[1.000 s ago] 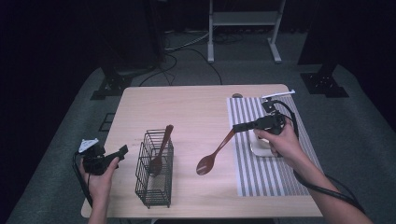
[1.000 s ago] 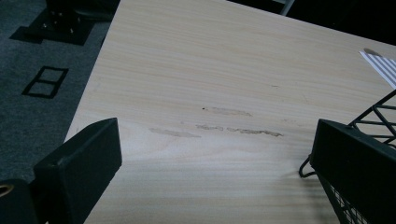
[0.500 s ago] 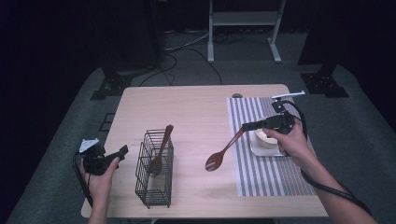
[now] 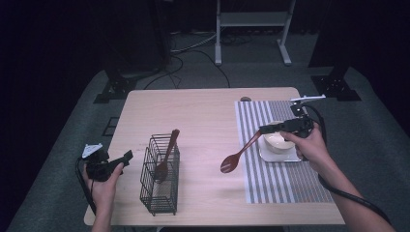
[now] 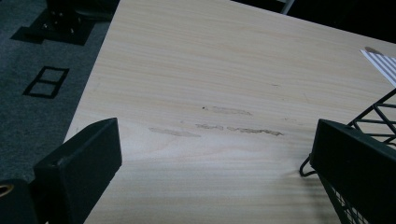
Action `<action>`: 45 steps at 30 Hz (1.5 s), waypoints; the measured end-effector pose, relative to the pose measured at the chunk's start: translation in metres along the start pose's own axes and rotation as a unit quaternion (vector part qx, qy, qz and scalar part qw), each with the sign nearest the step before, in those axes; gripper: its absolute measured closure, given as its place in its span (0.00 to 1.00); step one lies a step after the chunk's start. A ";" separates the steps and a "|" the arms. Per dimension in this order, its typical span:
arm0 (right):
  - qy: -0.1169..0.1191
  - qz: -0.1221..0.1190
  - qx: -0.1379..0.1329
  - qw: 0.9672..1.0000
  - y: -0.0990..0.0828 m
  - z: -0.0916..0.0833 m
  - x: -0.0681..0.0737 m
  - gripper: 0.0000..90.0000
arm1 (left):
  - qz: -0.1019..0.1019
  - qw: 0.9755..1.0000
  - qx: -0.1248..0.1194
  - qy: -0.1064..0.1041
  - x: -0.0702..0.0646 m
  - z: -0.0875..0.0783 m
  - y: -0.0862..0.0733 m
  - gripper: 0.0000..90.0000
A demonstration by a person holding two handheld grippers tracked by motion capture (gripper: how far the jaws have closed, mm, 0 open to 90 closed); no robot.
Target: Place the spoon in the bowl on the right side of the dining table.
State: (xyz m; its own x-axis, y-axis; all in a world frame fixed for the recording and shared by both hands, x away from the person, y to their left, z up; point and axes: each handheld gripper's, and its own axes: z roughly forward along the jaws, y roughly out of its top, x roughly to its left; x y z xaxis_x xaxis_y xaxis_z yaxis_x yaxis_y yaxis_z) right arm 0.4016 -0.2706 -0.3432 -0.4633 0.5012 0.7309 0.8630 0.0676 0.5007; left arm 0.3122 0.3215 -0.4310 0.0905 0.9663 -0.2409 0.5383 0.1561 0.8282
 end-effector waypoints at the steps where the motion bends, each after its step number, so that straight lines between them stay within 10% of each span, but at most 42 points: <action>1: -0.001 0.000 -0.001 1.000 0.000 -0.001 -0.001 0.93 | -0.001 1.000 0.000 0.000 0.000 0.000 0.000 0.01; 45: -0.046 0.033 -0.048 0.997 -0.004 -0.043 -0.032 0.93 | 0.001 1.000 0.003 0.001 0.000 0.002 -0.001 0.01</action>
State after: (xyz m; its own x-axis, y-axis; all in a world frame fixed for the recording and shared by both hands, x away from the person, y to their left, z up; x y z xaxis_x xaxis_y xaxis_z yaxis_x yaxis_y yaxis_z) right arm 0.4048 -0.3242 -0.3487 -0.3808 0.5798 0.7203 0.8663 -0.0486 0.4971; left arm 0.3131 0.3211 -0.4326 0.0900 0.9670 -0.2384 0.5439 0.1528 0.8251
